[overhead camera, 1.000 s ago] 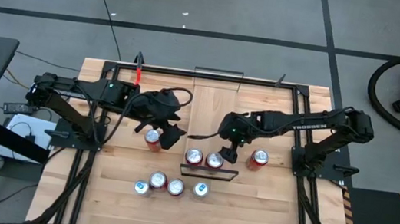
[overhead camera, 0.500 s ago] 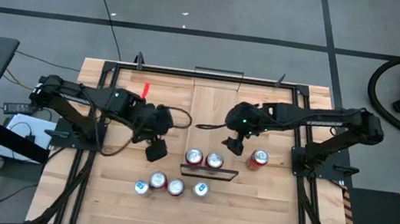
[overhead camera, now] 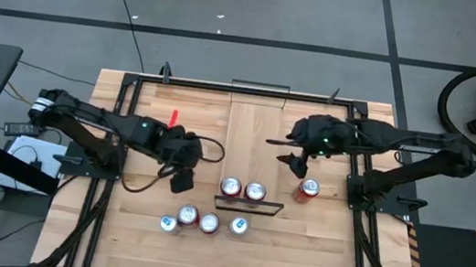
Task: Place canned beverage on shelf
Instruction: Put the left red soda can on the shelf
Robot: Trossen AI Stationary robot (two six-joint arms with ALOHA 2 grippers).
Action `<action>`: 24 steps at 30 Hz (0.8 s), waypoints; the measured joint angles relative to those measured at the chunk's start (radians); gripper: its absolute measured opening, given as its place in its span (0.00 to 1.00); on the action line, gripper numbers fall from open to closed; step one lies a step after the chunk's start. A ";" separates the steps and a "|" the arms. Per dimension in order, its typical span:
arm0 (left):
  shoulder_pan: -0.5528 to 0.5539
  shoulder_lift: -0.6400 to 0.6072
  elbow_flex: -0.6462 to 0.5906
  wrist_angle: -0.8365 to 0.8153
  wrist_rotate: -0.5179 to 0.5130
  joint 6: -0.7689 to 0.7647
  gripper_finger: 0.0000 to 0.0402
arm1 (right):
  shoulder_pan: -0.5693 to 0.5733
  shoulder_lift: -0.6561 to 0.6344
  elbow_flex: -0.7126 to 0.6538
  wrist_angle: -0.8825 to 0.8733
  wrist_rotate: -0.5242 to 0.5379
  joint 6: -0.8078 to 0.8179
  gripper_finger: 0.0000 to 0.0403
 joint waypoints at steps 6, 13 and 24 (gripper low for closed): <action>-0.003 -0.099 -0.104 -0.002 -0.135 0.022 0.73 | 0.043 -0.022 0.000 -0.037 0.051 0.047 0.93; 0.080 -0.104 -0.193 0.020 0.071 -0.131 0.77 | 0.077 -0.004 0.000 -0.035 0.069 0.076 0.93; 0.086 -0.094 -0.199 0.027 0.067 -0.081 0.98 | 0.093 0.006 0.000 -0.034 0.069 0.103 0.93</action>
